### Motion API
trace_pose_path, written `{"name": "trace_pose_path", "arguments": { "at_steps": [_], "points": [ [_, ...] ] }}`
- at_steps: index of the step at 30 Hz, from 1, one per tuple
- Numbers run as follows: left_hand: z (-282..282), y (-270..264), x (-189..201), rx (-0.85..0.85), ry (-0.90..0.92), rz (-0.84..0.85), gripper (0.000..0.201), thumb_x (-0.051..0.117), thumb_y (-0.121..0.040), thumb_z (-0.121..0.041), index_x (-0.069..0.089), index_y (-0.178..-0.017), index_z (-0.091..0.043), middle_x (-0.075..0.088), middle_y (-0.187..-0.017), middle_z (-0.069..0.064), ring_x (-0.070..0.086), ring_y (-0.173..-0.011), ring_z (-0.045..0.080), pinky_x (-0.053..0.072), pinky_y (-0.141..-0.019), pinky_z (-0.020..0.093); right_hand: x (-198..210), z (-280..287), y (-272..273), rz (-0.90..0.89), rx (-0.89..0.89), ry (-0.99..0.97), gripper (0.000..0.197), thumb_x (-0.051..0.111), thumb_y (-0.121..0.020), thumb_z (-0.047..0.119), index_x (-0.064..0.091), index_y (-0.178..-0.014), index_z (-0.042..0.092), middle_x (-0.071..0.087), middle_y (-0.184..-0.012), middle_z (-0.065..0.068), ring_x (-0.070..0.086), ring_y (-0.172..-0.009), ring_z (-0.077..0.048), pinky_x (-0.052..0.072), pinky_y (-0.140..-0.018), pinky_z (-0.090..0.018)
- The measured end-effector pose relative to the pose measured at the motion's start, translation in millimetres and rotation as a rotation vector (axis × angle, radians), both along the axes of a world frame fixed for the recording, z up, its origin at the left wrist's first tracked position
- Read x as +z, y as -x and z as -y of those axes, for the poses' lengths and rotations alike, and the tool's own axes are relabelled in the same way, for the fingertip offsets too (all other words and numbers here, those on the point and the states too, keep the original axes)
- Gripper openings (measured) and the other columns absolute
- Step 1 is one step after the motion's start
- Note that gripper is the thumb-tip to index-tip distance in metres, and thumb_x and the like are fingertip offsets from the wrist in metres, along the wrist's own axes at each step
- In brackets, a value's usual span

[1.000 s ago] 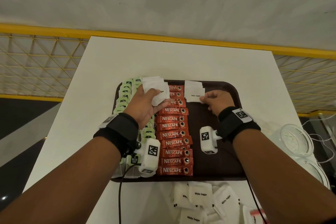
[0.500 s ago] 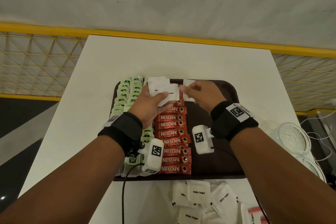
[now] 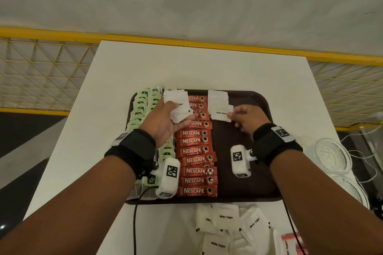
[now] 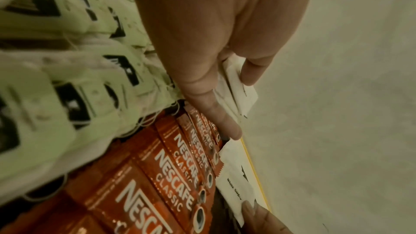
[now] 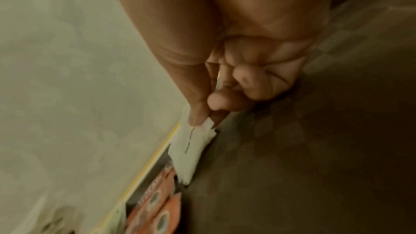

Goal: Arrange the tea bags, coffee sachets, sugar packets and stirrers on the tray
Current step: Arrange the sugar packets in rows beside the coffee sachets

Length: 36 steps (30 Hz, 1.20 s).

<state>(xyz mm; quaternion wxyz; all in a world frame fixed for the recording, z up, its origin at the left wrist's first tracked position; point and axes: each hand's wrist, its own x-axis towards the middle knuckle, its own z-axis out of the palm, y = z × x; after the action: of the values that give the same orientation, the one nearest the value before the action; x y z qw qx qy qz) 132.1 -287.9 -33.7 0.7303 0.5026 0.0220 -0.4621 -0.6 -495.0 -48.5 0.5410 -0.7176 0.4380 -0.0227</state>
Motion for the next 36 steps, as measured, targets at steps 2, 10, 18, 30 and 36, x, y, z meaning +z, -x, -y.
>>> {"name": "trace_pose_path", "arguments": {
  "at_steps": [2,10,18,30,36],
  "points": [
    [-1.3,1.3,-1.6,0.004,-0.008,-0.004,0.039,0.043,-0.101,-0.011,0.041,-0.140,-0.015,0.058,-0.129,0.021,0.069,-0.103,0.038,0.061,-0.082,0.038,-3.1,1.2,-2.0,-0.045,0.029,0.075,0.009,0.072,-0.087,0.018,0.065,-0.088,0.013,0.063,-0.075,0.000,0.051,-0.056,-0.009,0.044,-0.051,-0.020],
    [-2.0,8.0,-7.0,-0.053,-0.051,0.038,0.042,0.049,-0.100,-0.008,0.041,-0.140,-0.018,0.058,-0.131,0.020,0.070,-0.101,0.037,0.061,-0.080,0.038,-15.5,5.4,-13.5,-0.188,0.021,0.288,0.020,0.076,-0.081,0.028,0.064,-0.085,0.013,0.066,-0.082,-0.002,0.056,-0.067,-0.012,0.053,-0.074,-0.033],
    [6.8,16.0,-3.0,-0.130,-0.032,0.159,0.046,0.061,-0.094,-0.004,0.046,-0.136,-0.014,0.066,-0.121,0.016,0.070,-0.101,0.034,0.061,-0.080,0.033,32.7,-37.3,-16.9,0.052,0.250,0.132,0.031,0.065,-0.088,0.044,0.064,-0.097,0.014,0.068,-0.091,0.001,0.060,-0.078,-0.007,0.048,-0.068,-0.022],
    [11.4,13.0,0.9,-0.074,-0.027,0.014,0.030,0.044,-0.103,-0.017,0.045,-0.133,-0.013,0.061,-0.125,0.023,0.069,-0.102,0.040,0.059,-0.085,0.041,8.1,-10.6,10.3,0.055,-0.002,-0.001,0.007,0.071,-0.087,0.016,0.064,-0.088,0.015,0.067,-0.085,-0.003,0.051,-0.057,-0.009,0.042,-0.048,-0.015],
    [11.9,13.4,-0.8,-0.092,-0.045,0.046,0.032,0.040,-0.105,-0.013,0.042,-0.137,-0.012,0.057,-0.130,0.023,0.070,-0.098,0.037,0.062,-0.078,0.038,-1.0,-5.9,10.3,-0.045,0.038,0.079,0.011,0.072,-0.087,0.017,0.067,-0.093,0.010,0.060,-0.073,0.003,0.050,-0.059,-0.005,0.040,-0.050,-0.015]
  ]
}}
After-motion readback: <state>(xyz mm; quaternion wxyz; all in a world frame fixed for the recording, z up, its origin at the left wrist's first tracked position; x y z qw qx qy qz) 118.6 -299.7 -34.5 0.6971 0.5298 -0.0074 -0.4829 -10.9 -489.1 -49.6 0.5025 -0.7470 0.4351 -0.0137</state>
